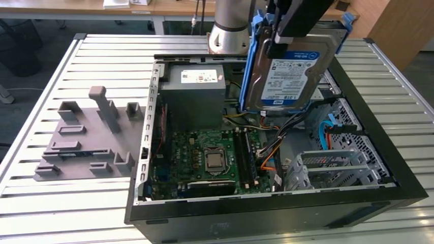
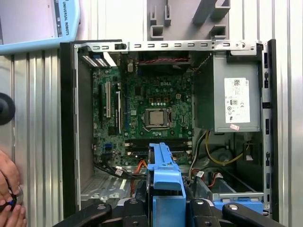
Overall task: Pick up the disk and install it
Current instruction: 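Insert the disk into the insertion slot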
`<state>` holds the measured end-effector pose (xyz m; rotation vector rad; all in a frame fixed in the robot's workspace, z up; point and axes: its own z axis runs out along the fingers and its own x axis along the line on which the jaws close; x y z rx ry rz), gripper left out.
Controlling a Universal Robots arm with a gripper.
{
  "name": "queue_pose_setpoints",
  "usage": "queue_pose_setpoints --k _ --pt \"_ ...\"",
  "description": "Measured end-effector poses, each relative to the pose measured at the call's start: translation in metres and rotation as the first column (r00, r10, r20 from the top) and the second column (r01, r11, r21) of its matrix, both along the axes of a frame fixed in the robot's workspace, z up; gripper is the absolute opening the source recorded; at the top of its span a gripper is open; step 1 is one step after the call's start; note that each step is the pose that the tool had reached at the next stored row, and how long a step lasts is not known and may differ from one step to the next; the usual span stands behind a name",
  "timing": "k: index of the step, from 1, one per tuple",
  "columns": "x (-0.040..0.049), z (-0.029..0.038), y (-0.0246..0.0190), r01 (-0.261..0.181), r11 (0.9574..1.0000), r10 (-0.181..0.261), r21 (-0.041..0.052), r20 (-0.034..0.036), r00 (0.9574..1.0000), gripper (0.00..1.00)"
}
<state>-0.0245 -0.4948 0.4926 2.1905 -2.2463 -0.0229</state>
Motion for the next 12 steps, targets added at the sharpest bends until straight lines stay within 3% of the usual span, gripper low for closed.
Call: queue_pose_setpoints --k 12 --pt "0.001 -0.0021 -0.0061 0.0 1.0 0.0 0.0 0.0 1.0 0.36"
